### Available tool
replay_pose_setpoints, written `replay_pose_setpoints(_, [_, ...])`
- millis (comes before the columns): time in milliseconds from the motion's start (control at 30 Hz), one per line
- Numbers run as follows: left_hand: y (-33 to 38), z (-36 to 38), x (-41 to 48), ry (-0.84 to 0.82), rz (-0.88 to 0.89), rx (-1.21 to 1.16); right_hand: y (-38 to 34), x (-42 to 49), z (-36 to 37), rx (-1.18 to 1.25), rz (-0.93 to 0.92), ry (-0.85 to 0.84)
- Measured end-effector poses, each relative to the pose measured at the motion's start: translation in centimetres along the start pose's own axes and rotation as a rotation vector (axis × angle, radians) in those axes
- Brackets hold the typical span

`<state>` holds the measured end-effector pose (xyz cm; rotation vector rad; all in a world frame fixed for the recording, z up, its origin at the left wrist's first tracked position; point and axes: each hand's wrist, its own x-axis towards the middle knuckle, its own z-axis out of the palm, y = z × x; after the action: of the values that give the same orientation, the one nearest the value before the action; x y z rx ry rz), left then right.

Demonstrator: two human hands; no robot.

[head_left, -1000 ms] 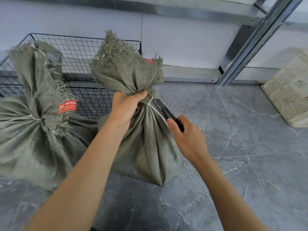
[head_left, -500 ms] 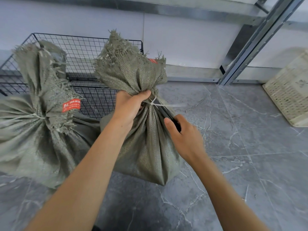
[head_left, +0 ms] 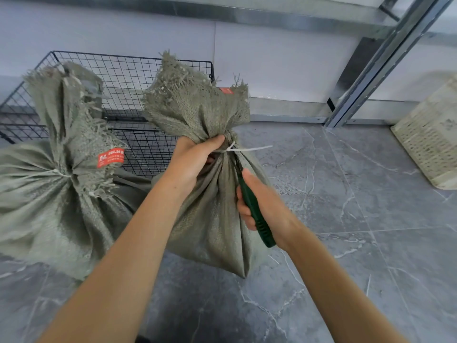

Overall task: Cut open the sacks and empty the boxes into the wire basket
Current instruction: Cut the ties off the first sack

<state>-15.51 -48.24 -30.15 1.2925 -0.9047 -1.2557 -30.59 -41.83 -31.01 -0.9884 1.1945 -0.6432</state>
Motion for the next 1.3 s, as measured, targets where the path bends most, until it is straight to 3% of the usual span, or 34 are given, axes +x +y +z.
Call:
replay_pose_setpoints(167, [0.2, 0.4, -0.4, -0.020, 0.064, 0.026, -0.4, -0.2, 1.1, 0.117, -0.023, -0.106])
replay_pose_setpoints(333, [1.1, 1.6, -0.8, 0.062, 0.122, 0.003, -1.0, 0.0, 2.1, 0.175, -0.084, -0.129])
replay_pose_setpoints(700, [3.0, 3.3, -1.2, 0.185, 0.070, -0.114, -2.4, -0.5, 4.0, 0.598, -0.118, -0.280])
replay_pose_setpoints(1067, [2.4, 3.8, -3.1, 0.136, 0.019, -0.075, -2.2, -1.1, 4.4, 0.651, -0.083, -0.199])
replay_pose_setpoints(1300, [1.7, 3.6, -2.8, 0.110, 0.156, 0.030, -1.9, -1.1, 4.4, 0.683, -0.070, -0.162])
